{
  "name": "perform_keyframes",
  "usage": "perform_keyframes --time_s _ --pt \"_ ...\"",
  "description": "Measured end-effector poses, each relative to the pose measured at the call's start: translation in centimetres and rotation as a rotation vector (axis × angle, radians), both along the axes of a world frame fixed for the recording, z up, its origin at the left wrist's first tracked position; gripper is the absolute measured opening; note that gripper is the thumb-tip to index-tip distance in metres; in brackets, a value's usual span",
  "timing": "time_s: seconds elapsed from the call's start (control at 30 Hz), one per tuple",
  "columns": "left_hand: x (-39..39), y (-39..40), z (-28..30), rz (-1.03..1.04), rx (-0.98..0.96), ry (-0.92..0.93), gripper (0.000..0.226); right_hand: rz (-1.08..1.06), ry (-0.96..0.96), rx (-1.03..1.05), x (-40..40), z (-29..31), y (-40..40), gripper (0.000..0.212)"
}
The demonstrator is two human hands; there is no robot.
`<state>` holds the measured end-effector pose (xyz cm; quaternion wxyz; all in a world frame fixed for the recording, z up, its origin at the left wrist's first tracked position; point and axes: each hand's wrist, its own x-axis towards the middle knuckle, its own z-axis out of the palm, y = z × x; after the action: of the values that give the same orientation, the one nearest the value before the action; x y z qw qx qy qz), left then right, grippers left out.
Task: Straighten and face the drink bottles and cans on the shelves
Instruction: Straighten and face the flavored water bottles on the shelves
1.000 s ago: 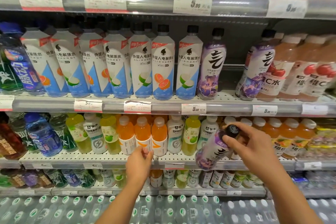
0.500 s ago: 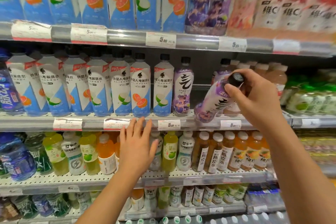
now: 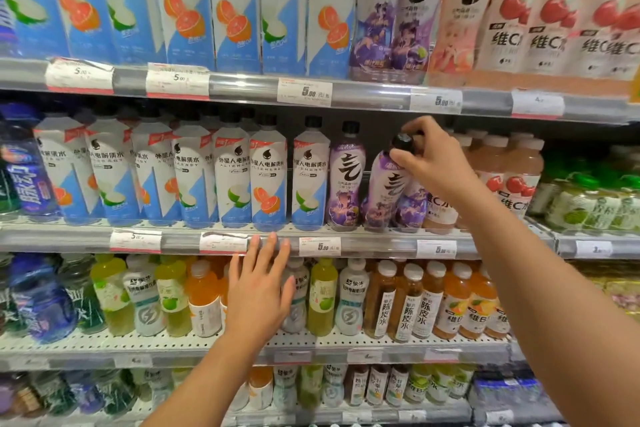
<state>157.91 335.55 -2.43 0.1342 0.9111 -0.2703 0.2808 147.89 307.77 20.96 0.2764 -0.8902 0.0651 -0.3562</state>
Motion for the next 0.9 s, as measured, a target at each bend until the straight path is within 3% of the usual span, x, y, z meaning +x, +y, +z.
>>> perform_keyframes --time_s 0.1,0.23,0.4,0.63,0.7,0.77,0.83,0.9 --pt "-0.1 -0.1 0.0 -0.004 -0.005 0.008 0.063 -0.031 0.018 0.080 2.2 0.6 -0.5 0.047" --pt "-0.2 -0.1 0.2 0.008 -0.011 0.018 0.062 -0.092 0.053 0.187 4.6 0.6 -0.5 0.031" --pt "-0.5 -0.2 0.6 0.025 -0.026 0.014 0.059 -0.205 0.136 0.093 6.0 1.1 -0.1 0.031" --pt "-1.0 -0.3 0.9 0.031 -0.048 0.048 0.058 -0.104 0.153 0.147 4.5 0.4 -0.1 0.031" --pt "-1.2 -0.2 1.2 0.024 -0.045 0.061 0.058 -0.100 0.088 0.104 3.6 -0.5 0.0 0.037" --pt "-1.2 0.3 1.5 0.004 -0.028 0.067 0.058 -0.080 -0.110 0.041 2.0 -2.4 0.5 0.039" --pt "-1.0 1.0 1.6 -0.016 0.013 0.062 0.059 -0.018 -0.305 -0.010 -0.1 -5.4 1.6 0.028" --pt "-0.8 1.9 1.4 -0.014 0.045 0.064 0.061 0.065 -0.353 -0.039 -1.9 -9.6 2.8 0.014"
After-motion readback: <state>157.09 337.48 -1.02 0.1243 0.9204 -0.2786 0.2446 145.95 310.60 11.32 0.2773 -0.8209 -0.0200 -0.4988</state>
